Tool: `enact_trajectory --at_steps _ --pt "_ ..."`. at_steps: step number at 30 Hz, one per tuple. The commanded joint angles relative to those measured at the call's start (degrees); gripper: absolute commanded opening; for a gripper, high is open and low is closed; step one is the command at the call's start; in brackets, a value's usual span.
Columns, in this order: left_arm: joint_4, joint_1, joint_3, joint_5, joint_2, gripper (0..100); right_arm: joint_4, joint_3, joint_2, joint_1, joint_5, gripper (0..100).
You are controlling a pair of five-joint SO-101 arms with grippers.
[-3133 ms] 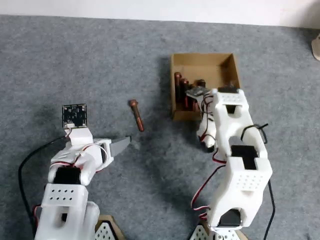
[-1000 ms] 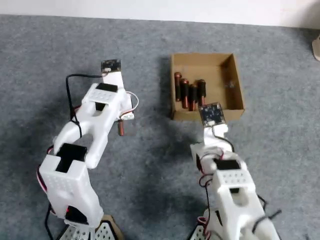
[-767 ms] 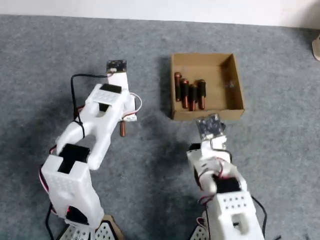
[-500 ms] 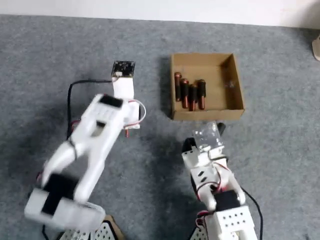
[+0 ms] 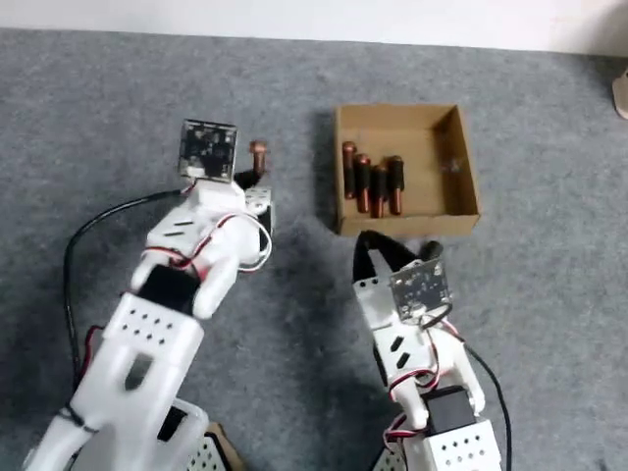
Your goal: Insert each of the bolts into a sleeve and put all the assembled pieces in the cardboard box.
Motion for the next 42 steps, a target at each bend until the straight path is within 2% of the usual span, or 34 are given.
enact_trajectory --at_steps 1,6,8,13,16,22,27,29,31,35,39,42 --pt "-1.9 4.7 -3.6 -0.4 -5.0 1 -0.9 7.9 -1.0 -3.6 0.1 0.5" --pt "-2.4 9.1 -4.4 -0.5 -5.6 1 -1.1 7.9 -1.0 -5.8 0.1 0.5" --pt "-4.9 10.5 -3.8 -0.4 -5.6 1 -1.9 7.9 -1.0 -5.8 0.2 0.5" --pt "-11.1 10.5 -2.1 -0.5 -5.6 1 -9.5 7.9 -1.0 -5.5 0.5 0.5" --pt "-11.9 10.5 -2.4 -0.5 -5.6 1 -12.6 7.9 -0.7 -5.6 0.6 0.5" --pt "-14.4 11.0 -3.4 -0.4 -6.1 1 -12.6 7.9 -0.7 -5.7 0.5 0.5" --pt "-14.3 10.9 -1.3 -0.3 -12.7 1 -12.4 7.9 -0.7 -5.2 0.5 0.5" --pt "-14.2 10.5 1.8 -0.3 -16.5 1 -8.8 7.9 -0.5 -1.0 0.5 0.5" --pt "-12.5 10.4 6.0 -0.3 -21.1 1 -2.7 7.9 -1.0 4.6 0.6 0.5" --pt "-2.6 6.6 15.2 -0.4 -31.5 1 6.0 7.9 -1.0 11.3 0.8 0.6" --pt "5.1 -2.4 25.7 -0.3 -43.6 1 11.6 7.7 -1.0 14.7 5.1 0.6" --pt "9.2 -8.0 33.8 -0.3 -54.3 1 16.6 4.9 -0.4 15.8 5.2 0.6"
